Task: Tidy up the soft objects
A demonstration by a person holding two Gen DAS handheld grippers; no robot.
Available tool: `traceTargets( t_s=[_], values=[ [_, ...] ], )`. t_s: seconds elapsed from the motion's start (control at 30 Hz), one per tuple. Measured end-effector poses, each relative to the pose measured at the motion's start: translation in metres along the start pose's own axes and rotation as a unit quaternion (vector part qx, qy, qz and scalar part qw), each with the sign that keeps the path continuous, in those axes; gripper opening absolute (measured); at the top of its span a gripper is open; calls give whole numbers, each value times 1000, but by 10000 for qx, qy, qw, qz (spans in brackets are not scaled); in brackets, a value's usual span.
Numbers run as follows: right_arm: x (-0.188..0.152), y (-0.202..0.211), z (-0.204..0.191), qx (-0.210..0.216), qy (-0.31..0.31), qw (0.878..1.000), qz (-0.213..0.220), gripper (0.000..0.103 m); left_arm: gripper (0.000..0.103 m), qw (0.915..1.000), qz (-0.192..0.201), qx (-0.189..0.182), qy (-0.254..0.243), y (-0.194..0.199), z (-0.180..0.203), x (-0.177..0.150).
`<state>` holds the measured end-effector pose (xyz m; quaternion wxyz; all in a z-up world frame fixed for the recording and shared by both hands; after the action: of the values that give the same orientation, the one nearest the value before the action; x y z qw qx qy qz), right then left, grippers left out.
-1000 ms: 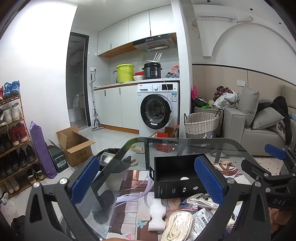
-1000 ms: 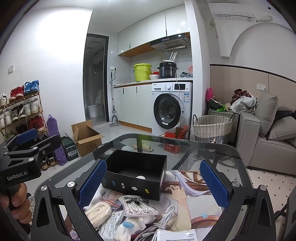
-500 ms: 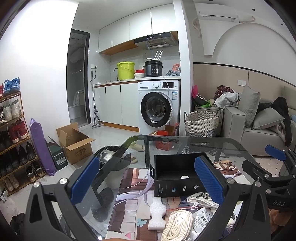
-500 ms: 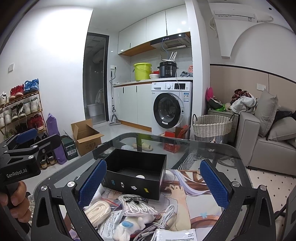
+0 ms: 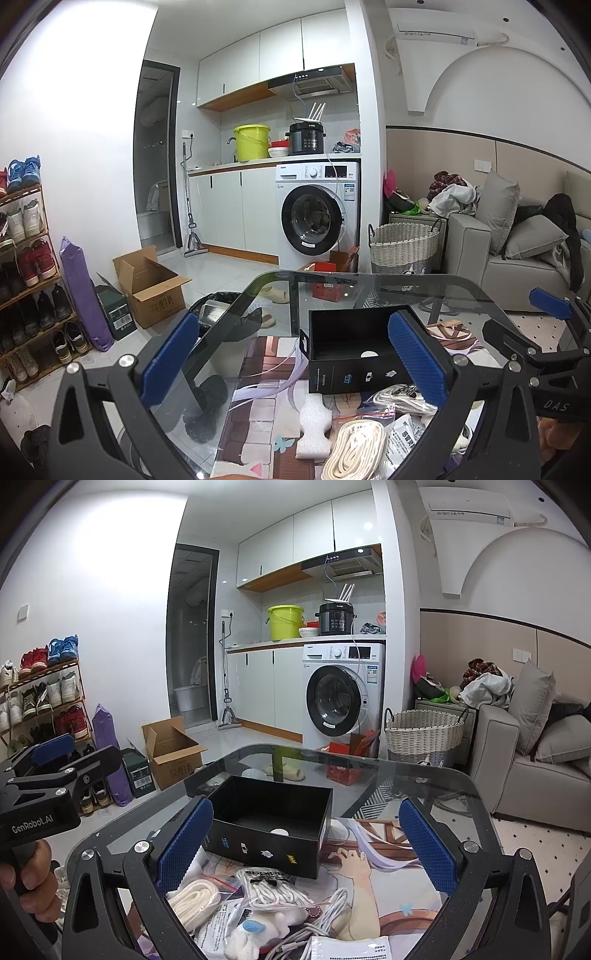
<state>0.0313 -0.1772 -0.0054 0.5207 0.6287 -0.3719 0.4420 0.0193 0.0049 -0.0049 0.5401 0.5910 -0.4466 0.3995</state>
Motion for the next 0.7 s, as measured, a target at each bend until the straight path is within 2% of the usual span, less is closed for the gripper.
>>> traceTargets(
  t_s=[0.27,0.57,0.7],
  values=[
    [0,0,0,3,6,10000,3,103,103,10000,-3,-62,52,0,0,1],
    [3,-2,5,1,68,10000,18,103,103,9997,-177,-131,115,-7,1,-1],
    [4,-9,9,15,94,9998,-158,103,103,9996,-235,-157,29,-10,4,-3]
  ],
)
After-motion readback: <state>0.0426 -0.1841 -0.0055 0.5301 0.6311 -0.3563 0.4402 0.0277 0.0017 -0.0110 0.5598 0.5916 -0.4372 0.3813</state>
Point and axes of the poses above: each gripper's, at about its wrist camera, not at the fingertips, and y roughly against the way its jaws point, z to its right, x to its top, the point moved 2 cm from there along -y, roughly the way its jaws point, and after that the axes turned 6 degrees about -y, right-handed, at the moved point
